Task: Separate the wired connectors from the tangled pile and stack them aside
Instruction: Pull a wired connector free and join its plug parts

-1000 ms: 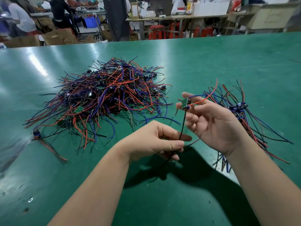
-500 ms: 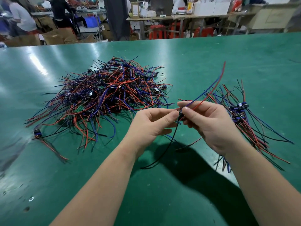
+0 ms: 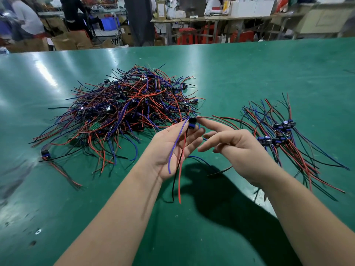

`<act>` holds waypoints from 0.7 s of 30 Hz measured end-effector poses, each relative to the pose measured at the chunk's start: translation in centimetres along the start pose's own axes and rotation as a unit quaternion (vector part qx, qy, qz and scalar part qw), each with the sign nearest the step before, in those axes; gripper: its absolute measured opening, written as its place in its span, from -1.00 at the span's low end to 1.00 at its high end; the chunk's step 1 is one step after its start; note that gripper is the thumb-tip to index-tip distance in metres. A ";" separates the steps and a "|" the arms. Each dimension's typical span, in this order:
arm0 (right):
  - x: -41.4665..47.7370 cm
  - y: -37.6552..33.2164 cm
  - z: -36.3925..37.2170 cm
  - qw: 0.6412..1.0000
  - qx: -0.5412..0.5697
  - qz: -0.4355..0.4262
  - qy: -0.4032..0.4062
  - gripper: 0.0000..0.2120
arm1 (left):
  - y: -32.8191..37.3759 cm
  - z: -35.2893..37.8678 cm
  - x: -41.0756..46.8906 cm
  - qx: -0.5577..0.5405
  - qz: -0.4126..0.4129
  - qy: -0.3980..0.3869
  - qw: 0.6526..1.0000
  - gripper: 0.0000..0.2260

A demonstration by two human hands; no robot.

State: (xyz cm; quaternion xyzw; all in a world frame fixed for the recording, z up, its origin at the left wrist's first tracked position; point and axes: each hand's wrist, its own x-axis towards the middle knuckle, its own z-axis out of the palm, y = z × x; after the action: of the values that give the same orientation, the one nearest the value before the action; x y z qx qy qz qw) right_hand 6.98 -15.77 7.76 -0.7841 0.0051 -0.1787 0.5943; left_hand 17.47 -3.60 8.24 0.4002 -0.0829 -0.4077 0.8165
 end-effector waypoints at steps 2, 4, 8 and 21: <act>0.0 0.2 0.0 0.999 0.018 0.005 0.046 -0.46 | -0.1 0.2 -0.2 0.023 -0.005 0.001 1.000 -0.85; 0.1 0.5 -0.2 0.995 0.038 0.001 0.096 -0.63 | -0.3 0.5 -0.3 0.068 -0.010 0.002 0.998 -0.86; 0.4 0.5 -0.2 0.983 0.082 -0.033 0.159 -0.75 | -1.0 0.8 -0.5 0.127 0.001 -0.017 0.992 -0.88; -0.2 -0.3 0.2 0.991 -0.094 -0.074 0.058 -0.60 | -1.7 0.6 -0.8 0.212 -0.008 -0.012 0.977 -0.85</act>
State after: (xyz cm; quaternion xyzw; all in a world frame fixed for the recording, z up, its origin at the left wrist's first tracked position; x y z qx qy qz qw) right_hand 6.77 -15.44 7.91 -0.8228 -0.0015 -0.2664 0.5020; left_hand 15.66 -3.99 7.58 0.5598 -0.1743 -0.3923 0.7088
